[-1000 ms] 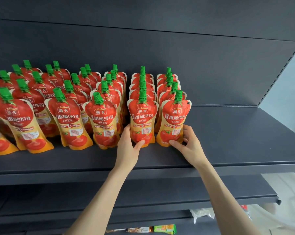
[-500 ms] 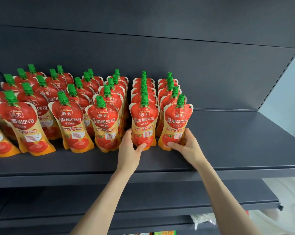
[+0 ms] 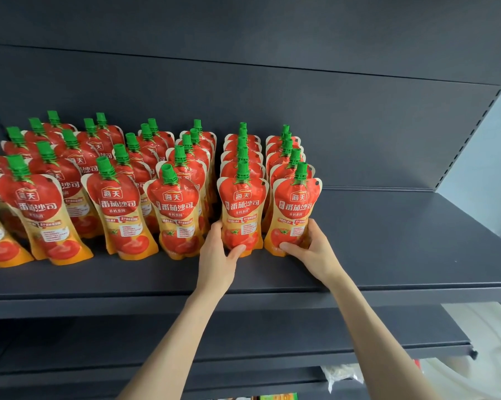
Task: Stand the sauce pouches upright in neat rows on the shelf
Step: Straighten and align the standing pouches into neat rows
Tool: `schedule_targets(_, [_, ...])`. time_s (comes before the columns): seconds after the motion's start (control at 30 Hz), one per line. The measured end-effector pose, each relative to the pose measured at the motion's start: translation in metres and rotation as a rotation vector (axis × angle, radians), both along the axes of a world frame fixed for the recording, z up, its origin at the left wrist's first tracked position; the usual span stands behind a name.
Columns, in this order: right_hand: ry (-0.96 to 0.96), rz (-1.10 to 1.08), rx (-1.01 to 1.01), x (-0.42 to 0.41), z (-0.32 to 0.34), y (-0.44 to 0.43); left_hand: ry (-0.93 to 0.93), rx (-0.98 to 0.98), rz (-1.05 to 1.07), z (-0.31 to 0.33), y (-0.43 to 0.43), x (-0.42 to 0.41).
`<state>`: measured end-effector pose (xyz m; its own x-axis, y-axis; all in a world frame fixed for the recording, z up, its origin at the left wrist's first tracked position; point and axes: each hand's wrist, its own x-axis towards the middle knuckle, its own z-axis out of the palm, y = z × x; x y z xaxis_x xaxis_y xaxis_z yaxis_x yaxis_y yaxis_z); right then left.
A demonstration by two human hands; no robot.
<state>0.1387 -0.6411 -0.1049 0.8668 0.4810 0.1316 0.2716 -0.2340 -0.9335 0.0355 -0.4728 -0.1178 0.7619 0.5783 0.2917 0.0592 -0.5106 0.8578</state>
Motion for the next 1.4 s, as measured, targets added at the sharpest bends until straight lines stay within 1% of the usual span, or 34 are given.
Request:
schedule_targets(0.37, [-0.045, -0.042, 0.013, -0.010, 0.000, -0.006, -0.006, 0.017, 0.005, 0.000, -0.002, -0.004])
schedule_targets(0.43, [-0.060, -0.064, 0.013, -0.013, 0.000, -0.009, -0.033, 0.018, 0.011, -0.001, -0.002, -0.005])
schedule_targets(0.5, [-0.093, -0.132, -0.011, -0.018, -0.003, -0.014, -0.072, 0.035, 0.026, -0.002, -0.004, -0.010])
schedule_targets(0.6, [-0.195, -0.234, -0.031, -0.038, -0.010, -0.020, -0.169, 0.053, 0.079, -0.008, -0.012, -0.030])
schedule_targets(0.67, [-0.279, -0.251, -0.006, -0.055, -0.013, -0.023, -0.238, 0.070, 0.120, -0.012, -0.016, -0.048])
schedule_targets(0.73, [-0.312, -0.235, 0.023, -0.070, -0.012, -0.019, -0.287, 0.104, 0.175, -0.014, -0.013, -0.062])
schedule_targets(0.9, [-0.252, -0.137, 0.083, -0.096, 0.000, 0.015, -0.322, 0.100, 0.315, -0.003, 0.017, -0.078])
schedule_targets(1.07, [-0.244, -0.027, 0.110, -0.113, 0.009, 0.073, -0.318, 0.082, 0.418, 0.002, 0.053, -0.092])
schedule_targets(1.2, [-0.249, 0.001, 0.125, -0.126, 0.010, 0.121, -0.278, 0.073, 0.421, -0.002, 0.087, -0.102])
schedule_targets(1.4, [-0.182, -0.094, 0.169, -0.132, 0.003, 0.166, -0.193, 0.065, 0.351, 0.005, 0.123, -0.105])
